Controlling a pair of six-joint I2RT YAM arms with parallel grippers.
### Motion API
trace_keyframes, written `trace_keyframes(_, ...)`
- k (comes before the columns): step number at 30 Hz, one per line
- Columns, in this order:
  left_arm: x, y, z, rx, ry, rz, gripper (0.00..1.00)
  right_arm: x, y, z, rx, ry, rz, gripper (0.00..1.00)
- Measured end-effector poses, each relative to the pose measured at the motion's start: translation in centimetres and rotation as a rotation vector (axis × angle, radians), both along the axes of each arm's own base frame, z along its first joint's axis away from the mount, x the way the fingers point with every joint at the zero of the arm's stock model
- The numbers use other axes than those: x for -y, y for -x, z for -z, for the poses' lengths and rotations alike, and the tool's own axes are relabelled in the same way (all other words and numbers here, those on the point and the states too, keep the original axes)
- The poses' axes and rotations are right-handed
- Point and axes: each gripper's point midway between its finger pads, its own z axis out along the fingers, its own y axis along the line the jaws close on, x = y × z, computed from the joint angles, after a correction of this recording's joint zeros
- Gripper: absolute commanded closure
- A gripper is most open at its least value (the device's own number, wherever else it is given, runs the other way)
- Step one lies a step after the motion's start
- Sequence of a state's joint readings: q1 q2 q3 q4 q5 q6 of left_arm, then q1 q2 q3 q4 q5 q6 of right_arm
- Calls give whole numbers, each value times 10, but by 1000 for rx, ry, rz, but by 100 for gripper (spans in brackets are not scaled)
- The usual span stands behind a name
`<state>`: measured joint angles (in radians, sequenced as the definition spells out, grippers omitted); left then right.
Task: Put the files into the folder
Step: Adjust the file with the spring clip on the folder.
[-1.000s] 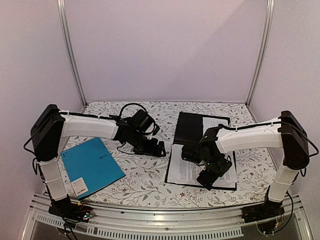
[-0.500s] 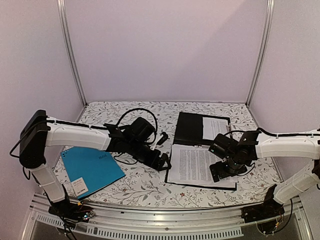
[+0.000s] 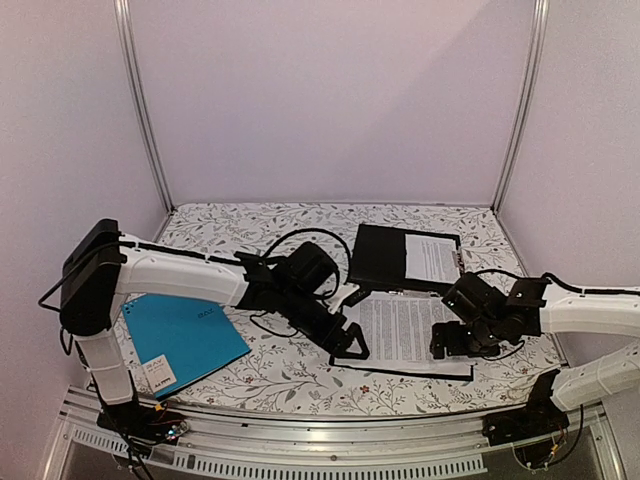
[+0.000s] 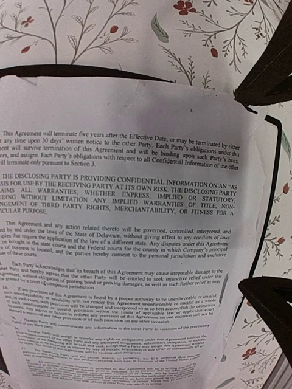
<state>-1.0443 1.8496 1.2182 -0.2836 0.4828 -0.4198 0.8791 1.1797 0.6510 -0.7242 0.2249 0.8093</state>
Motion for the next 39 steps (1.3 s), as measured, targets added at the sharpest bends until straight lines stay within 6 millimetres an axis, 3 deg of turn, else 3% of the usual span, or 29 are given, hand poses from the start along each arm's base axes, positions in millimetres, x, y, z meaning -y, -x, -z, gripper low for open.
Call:
trace_keyframes(7, -11, -2, 13, -20, -78, -56, 12, 16, -6, 3, -4, -19, 84, 2)
trace_keyframes(16, -21, -8, 34, -30, -181, -109, 12, 22, -5, 12, -34, 0, 101, 2)
trace_keyframes(39, -28, -16, 38, -24, -214, -143, 11, 18, 5, 31, -113, 14, 64, 3)
